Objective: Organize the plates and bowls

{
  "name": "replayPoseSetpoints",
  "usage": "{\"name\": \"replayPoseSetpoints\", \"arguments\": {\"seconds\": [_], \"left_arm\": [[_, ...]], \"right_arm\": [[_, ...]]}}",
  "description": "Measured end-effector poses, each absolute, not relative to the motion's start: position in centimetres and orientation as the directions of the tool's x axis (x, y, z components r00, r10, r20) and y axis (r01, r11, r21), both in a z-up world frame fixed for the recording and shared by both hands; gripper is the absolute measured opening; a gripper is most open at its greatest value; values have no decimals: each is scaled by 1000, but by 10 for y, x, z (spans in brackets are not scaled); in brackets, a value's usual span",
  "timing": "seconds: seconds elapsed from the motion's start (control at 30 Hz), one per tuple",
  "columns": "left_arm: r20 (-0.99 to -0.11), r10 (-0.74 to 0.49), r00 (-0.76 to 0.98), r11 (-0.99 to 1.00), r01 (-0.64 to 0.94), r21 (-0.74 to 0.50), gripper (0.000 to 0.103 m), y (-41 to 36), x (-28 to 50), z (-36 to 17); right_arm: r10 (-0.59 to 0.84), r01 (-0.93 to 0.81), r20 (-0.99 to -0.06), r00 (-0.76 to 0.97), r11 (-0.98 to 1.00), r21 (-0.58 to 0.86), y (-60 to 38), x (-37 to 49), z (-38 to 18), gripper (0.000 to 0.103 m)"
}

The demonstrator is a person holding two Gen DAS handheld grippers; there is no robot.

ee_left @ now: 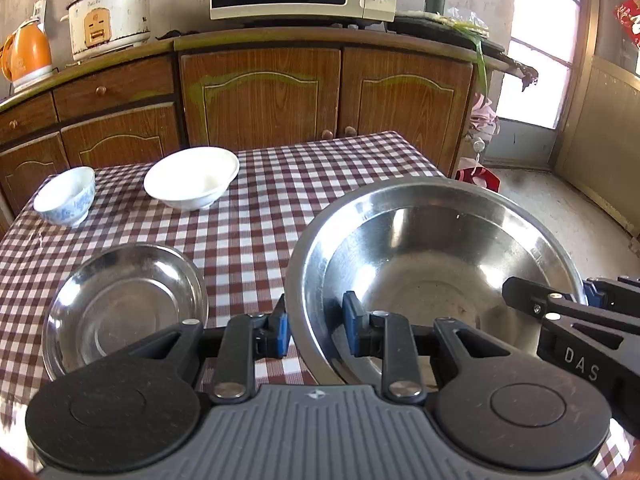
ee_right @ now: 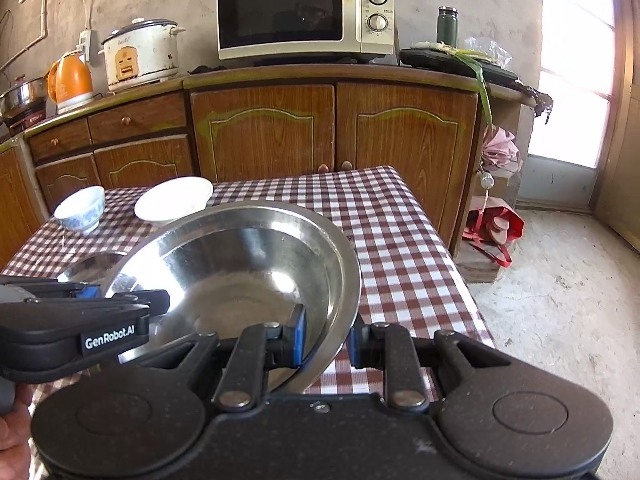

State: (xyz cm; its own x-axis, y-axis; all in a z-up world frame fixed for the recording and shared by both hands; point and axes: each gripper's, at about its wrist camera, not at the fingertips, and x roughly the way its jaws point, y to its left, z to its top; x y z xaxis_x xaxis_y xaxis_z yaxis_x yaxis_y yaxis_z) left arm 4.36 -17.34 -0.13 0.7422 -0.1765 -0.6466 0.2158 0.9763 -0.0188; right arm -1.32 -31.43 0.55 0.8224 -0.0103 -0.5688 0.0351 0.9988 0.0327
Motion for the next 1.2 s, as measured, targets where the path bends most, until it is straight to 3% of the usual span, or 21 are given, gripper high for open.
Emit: {"name": "replayPoseSetpoints", "arguments": {"seconds": [1.2], "left_arm": [[-688,-156,709,972,233,20,27,-172,6,-44]], "right_arm": [[-62,61,-636,769,998,-24,-304,-50,-45,27]]}}
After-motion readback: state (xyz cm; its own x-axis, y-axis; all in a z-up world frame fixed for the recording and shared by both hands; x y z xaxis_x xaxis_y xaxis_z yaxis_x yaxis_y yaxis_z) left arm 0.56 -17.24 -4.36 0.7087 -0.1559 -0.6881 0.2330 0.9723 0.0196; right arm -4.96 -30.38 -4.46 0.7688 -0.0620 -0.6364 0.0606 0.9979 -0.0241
